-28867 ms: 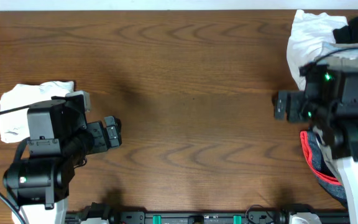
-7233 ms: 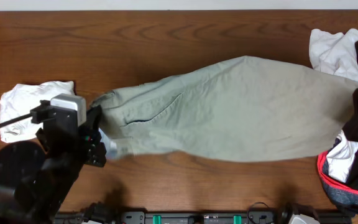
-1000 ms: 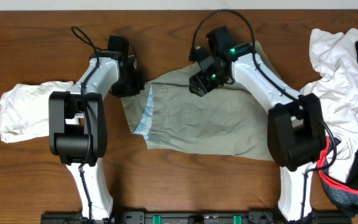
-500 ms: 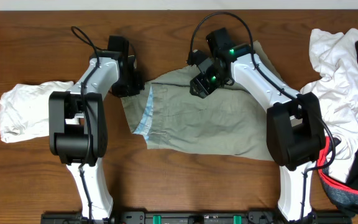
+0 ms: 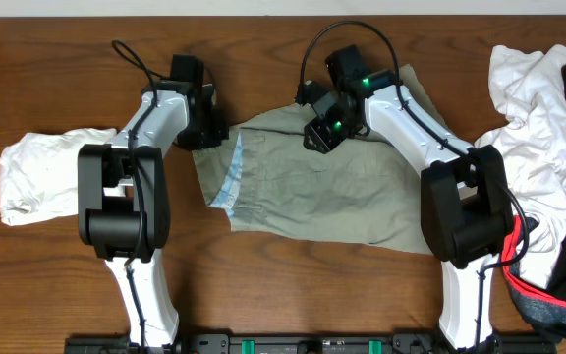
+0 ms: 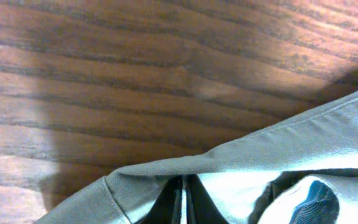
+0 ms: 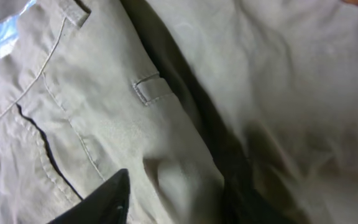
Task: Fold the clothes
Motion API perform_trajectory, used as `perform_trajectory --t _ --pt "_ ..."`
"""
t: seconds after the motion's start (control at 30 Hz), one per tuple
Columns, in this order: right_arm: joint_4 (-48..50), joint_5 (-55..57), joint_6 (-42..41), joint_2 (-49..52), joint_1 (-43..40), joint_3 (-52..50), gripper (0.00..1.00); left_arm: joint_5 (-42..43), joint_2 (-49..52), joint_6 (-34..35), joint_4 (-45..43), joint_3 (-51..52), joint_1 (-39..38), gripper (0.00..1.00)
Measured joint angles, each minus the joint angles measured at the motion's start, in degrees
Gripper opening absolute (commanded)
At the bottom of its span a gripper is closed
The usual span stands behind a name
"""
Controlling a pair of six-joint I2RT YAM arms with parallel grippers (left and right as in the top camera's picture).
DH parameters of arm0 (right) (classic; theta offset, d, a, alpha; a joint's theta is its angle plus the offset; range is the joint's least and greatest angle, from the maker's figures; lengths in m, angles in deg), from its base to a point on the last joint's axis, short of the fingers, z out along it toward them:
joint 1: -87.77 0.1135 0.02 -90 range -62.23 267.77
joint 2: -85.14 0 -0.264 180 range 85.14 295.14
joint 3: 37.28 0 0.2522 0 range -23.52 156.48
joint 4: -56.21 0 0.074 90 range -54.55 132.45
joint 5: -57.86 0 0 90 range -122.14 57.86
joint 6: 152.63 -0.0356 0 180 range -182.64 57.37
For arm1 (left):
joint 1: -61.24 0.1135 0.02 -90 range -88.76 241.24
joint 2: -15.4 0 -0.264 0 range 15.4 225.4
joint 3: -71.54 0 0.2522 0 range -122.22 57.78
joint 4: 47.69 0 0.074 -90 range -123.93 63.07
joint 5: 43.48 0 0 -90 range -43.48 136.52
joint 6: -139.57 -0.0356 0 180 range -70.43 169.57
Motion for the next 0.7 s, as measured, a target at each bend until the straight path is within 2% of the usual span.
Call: perform_trajectory --t 0.27,0.33,0.4,0.5,0.7 --pt "0.33 0.0 0.28 0.79 0.0 0.0 0.51 0.0 0.04 0.0 -0.28 0.0 0.0 0.07" --pt "0.31 0.0 0.46 1.62 0.0 0.0 0.42 -0.02 0.04 0.0 -0.28 0.0 0.0 0.07" --pt "0.2 0.04 0.59 2.71 0.02 0.0 0.21 0.0 0.04 0.0 -0.28 0.0 0.0 0.07" --pt "-0.04 0.02 0.83 3.85 0.0 -0.02 0.03 0.0 0.04 0.0 -0.44 0.0 0.0 0.06" --pt "-2.6 -0.13 0.52 3.61 0.02 0.04 0.01 0.0 0.15 0.0 -1.95 0.0 0.0 0.07"
